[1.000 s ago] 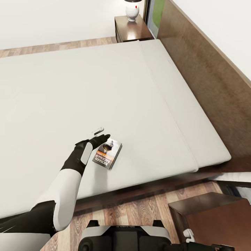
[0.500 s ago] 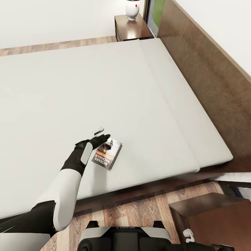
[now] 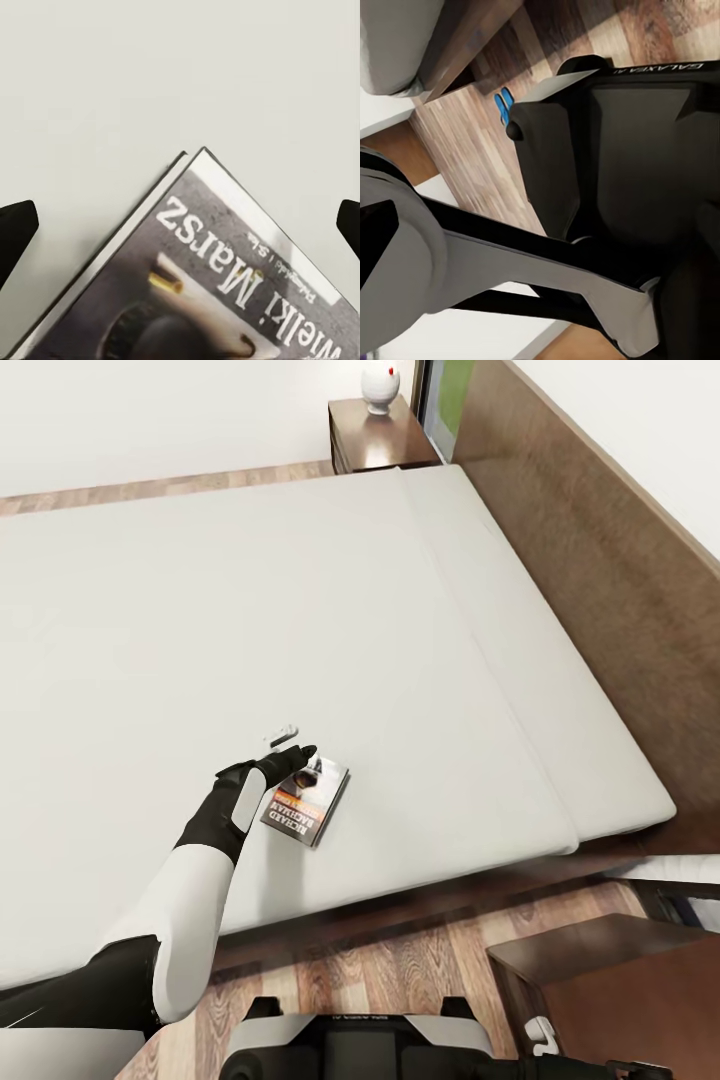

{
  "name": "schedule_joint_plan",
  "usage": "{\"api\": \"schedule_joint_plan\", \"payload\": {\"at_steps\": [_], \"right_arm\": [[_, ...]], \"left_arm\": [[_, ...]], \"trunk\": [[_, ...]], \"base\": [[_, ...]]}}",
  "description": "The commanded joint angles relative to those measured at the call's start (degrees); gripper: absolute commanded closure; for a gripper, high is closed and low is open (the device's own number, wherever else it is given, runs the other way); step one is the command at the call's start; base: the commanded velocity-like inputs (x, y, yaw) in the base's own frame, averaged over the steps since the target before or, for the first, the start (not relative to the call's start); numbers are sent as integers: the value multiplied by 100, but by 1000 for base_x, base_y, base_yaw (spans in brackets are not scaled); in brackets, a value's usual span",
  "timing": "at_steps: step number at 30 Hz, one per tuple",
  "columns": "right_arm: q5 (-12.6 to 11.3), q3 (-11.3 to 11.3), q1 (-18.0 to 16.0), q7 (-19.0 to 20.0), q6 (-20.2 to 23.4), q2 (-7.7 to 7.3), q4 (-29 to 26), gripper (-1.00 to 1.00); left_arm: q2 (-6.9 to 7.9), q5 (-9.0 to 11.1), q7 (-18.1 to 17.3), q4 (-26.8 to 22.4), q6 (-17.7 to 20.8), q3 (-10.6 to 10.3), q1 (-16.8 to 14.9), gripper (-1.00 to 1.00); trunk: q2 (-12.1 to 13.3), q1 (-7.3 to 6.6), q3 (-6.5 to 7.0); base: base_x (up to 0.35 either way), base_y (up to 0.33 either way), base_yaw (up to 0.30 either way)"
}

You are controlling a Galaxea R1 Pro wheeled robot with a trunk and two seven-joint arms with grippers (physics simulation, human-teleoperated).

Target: In the bedroom, move the book from the bed onto either nightstand, and place the two sandals side by side next to the bed.

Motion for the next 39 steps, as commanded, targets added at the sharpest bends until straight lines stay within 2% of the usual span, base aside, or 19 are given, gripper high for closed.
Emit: {"api": "schedule_joint_plan", "payload": {"at_steps": [1, 5, 18, 27, 39], "right_arm": [[18, -33, -1, 25, 61, 2, -3, -100], [18, -33, -1, 25, 60, 2, -3, -100], [18, -33, -1, 20, 60, 2, -3, -100], [18, -33, -1, 17, 54, 2, -3, -100], [18, -34, -1, -14, 37, 2, 2, -100]], "left_arm": [[-8, 18, -24, -7, 40, 36, -3, -100], [-8, 18, -24, -7, 40, 36, -3, -100], [-8, 18, -24, -7, 40, 46, -3, -100], [-8, 18, -24, -7, 40, 52, -3, -100], [-8, 18, -24, 1, 40, 46, -3, -100]], "trunk": [[-44, 23, -21], [-204, 111, -93], [-204, 111, -93], [-204, 111, -93], [-204, 111, -93]], "base": [[0, 0, 0], [0, 0, 0], [0, 0, 0], [0, 0, -146], [0, 0, -11]]}}
